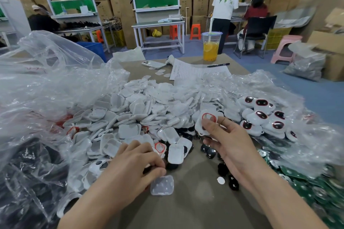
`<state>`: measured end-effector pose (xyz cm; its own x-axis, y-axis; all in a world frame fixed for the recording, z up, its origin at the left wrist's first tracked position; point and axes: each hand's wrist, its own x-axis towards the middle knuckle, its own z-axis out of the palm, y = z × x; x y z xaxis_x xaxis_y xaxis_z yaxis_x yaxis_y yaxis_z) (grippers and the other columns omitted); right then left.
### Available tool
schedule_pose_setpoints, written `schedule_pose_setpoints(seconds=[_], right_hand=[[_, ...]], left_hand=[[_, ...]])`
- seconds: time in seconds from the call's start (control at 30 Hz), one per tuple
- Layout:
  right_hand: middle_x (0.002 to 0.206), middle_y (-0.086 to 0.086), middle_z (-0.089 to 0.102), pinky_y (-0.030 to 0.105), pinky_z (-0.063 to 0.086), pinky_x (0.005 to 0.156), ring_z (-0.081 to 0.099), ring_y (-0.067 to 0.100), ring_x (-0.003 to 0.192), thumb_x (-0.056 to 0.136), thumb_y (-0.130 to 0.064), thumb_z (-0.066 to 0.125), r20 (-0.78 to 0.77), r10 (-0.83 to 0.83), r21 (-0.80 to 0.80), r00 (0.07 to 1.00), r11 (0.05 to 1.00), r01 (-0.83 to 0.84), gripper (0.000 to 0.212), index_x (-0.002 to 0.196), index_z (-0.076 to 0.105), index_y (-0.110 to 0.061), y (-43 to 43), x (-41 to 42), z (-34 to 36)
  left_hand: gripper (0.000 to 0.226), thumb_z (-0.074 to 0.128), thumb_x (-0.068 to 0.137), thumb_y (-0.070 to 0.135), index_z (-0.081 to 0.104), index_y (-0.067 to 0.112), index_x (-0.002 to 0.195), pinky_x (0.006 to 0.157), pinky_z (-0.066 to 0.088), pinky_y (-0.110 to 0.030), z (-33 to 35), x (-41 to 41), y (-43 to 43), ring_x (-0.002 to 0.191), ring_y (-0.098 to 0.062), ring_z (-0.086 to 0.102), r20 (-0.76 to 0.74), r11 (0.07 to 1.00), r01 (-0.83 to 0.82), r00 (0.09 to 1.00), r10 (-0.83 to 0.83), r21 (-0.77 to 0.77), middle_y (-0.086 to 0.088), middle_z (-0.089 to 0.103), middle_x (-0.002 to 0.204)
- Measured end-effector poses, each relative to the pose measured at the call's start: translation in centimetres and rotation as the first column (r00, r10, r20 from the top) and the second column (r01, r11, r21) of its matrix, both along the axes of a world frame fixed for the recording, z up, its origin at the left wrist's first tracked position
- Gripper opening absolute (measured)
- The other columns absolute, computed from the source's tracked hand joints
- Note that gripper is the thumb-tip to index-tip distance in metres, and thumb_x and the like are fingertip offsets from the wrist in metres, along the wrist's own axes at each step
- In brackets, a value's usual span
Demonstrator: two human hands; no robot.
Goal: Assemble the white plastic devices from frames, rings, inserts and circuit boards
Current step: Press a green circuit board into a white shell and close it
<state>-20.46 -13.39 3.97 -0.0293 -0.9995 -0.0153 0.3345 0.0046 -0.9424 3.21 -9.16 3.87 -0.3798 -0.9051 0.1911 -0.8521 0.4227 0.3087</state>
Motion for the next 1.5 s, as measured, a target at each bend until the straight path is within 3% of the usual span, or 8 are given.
schedule_pose_setpoints(seconds=[0.13,0.27,0.53,0.83,1.03,1.23,1.37,1.5], right_hand=[[0.085,0.003,0.074,0.023,0.058,0.067,0.069,0.013,0.075,0.068,-0.025,0.077,0.120,0.062,-0.005,0.991,0.998,-0.062,0.042,0.107,0.068,-0.013,0.2,0.0,0.2],[0.094,0.011,0.068,0.031,0.061,0.075,0.068,0.027,0.088,0.069,-0.017,0.075,0.167,0.104,0.026,0.980,0.994,-0.110,0.047,0.115,0.064,-0.012,0.3,0.3,0.2],[0.106,0.022,0.071,0.034,0.062,0.069,0.074,0.036,0.094,0.092,0.002,0.059,0.325,0.177,0.111,0.929,0.968,-0.223,0.029,0.121,0.058,-0.003,0.2,0.9,0.1],[0.087,0.006,0.072,0.034,0.061,0.068,0.074,0.026,0.081,0.098,0.002,0.053,0.298,0.161,0.093,0.941,0.976,-0.196,0.026,0.114,0.069,-0.011,-0.1,0.7,-0.1],[0.103,0.012,0.065,0.026,0.059,0.061,0.060,0.024,0.090,0.099,-0.001,0.052,0.331,0.068,0.116,0.941,0.987,-0.113,0.027,0.110,0.073,-0.014,-0.4,0.5,0.2],[0.075,-0.001,0.066,0.018,0.047,0.049,0.056,0.009,0.062,0.090,-0.023,0.067,0.381,0.041,0.116,0.923,0.989,-0.092,0.020,0.106,0.069,-0.012,-0.5,0.2,0.7],[0.066,0.000,0.060,0.017,0.034,0.041,0.046,0.009,0.055,0.070,-0.016,0.076,0.356,-0.016,0.070,0.934,0.997,-0.009,0.036,0.103,0.062,-0.013,-0.6,0.1,1.2],[0.073,0.007,0.068,0.017,0.042,0.042,0.057,0.011,0.054,0.091,-0.011,0.062,0.399,-0.111,0.153,0.910,0.987,0.054,0.017,0.107,0.066,-0.007,-0.5,-0.6,1.6]], left_hand=[[0.016,0.053,0.092,0.054,0.061,0.041,0.088,0.089,0.036,-0.018,-0.4,-1.1,0.1,0.102,-0.001,0.051,-0.278,0.996,-0.041,0.960,0.016,-0.085,0.023,0.061,0.095],[0.016,0.058,0.089,0.053,0.063,0.039,0.095,0.062,0.046,-0.013,-0.7,-2.3,0.2,0.081,-0.001,0.058,-0.587,0.994,-0.112,0.804,0.099,0.013,0.016,0.066,0.086],[0.010,0.066,0.092,0.037,0.065,0.045,0.097,0.046,0.038,-0.018,-0.6,-3.0,0.0,0.052,0.003,0.051,-0.760,0.961,-0.148,0.589,0.276,0.234,0.014,0.071,0.089],[0.020,0.066,0.093,0.029,0.063,0.048,0.101,0.072,0.043,-0.006,-0.8,-4.3,1.0,0.084,0.000,0.063,-0.603,0.990,0.028,0.795,0.063,0.141,0.023,0.068,0.094],[0.020,0.051,0.097,0.045,0.068,0.039,0.107,0.095,0.035,-0.020,-2.0,-5.5,1.2,0.102,0.003,0.049,-0.180,0.976,0.210,0.960,-0.216,-0.047,0.023,0.059,0.100],[0.025,0.048,0.100,0.044,0.070,0.034,0.104,0.089,0.038,-0.025,-2.0,-5.4,1.0,0.093,-0.002,0.054,-0.181,0.970,0.111,0.972,-0.152,-0.217,0.021,0.061,0.098],[0.028,0.050,0.095,0.047,0.073,0.030,0.097,0.080,0.041,-0.027,-2.5,-8.1,1.3,0.083,-0.011,0.061,-0.109,0.945,0.121,0.981,-0.161,-0.303,0.015,0.063,0.090],[0.044,0.044,0.090,0.058,0.074,0.030,0.106,0.078,0.052,-0.029,-2.6,-10.9,0.9,0.086,-0.013,0.063,-0.035,0.979,0.060,0.997,-0.068,-0.197,0.011,0.063,0.094]])
